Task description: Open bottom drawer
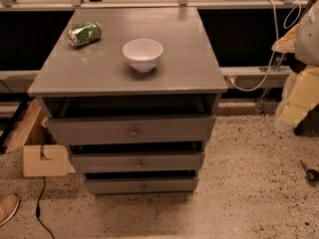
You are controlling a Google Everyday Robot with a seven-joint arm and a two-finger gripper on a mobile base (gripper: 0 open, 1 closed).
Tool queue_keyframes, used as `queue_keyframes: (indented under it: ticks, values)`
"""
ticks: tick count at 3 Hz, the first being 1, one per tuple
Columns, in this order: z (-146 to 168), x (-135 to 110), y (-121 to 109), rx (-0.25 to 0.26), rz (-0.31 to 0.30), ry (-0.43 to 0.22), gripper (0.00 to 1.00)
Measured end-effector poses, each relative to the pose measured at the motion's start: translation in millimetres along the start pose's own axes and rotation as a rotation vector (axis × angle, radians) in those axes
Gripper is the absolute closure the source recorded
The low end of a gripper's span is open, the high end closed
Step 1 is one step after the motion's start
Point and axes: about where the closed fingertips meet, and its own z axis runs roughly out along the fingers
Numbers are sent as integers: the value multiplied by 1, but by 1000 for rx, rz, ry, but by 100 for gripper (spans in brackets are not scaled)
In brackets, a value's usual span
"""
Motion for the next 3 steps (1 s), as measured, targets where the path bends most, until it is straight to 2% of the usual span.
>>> queue_keyframes:
  ticks: [1,2,3]
  values:
    - [-1,0,0,3,1,0,0]
    - [33,-3,16,-33,-1,-64,0]
    - [103,-18,56,-122,-19,-226,0]
